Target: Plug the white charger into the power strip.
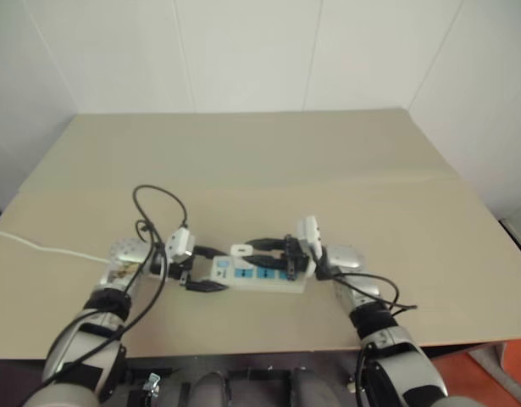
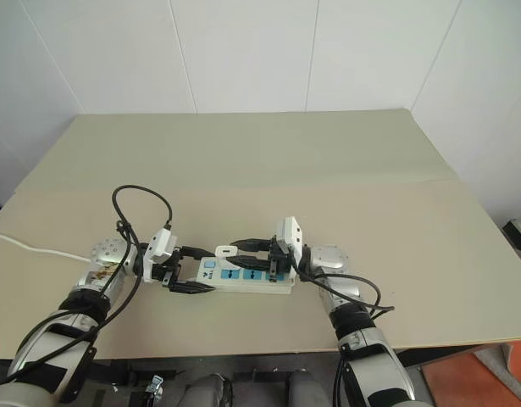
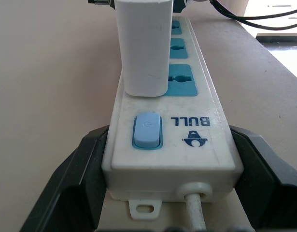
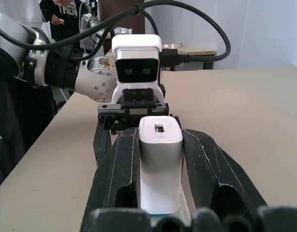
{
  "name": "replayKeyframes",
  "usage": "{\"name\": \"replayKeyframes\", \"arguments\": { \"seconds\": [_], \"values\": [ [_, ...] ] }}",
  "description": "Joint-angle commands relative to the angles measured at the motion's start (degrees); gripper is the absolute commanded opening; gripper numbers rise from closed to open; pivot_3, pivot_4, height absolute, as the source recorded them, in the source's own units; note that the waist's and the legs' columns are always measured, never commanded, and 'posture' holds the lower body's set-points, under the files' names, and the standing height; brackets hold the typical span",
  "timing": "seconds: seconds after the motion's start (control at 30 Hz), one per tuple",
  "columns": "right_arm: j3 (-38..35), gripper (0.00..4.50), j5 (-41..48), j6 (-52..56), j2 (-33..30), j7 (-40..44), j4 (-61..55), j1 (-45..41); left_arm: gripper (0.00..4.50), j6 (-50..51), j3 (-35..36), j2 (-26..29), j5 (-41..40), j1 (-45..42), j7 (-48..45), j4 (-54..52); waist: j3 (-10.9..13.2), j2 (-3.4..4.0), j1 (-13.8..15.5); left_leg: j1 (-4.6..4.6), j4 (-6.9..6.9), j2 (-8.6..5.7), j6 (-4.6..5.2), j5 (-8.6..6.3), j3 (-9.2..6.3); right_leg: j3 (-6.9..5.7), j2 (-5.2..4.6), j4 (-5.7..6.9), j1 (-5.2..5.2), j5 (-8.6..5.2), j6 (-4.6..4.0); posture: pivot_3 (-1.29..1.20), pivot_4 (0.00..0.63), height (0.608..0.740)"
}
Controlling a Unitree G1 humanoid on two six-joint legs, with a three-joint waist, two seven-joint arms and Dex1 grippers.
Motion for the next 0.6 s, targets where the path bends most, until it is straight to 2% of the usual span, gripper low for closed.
{"name": "replayKeyframes", "arguments": {
  "seconds": [0.03, 0.6],
  "values": [
    [2.11, 1.13, -4.59, -1.16, -1.27, -1.74, 2.63, 0.03, 3.27, 0.15, -0.64, -0.19, -0.42, 0.46, -0.68, -1.38, 0.00, 0.00, 0.00, 0.00, 0.00, 0.00, 0.00, 0.00, 0.00, 0.00, 0.00, 0.00, 0.00, 0.00, 0.00, 0.00, 0.150, 0.740],
    [4.03, 1.13, -6.62, -0.40, -1.64, -4.50, 4.62, -0.78, 3.27, 0.30, -0.61, -0.09, -0.72, 0.77, -0.68, -1.82, 0.00, 0.00, -0.22, 0.61, -0.25, 0.05, 0.00, 0.00, 0.05, 0.09, 0.08, -0.09, 0.49, -0.01, 0.01, 0.00, 0.150, 0.740]
  ]
}}
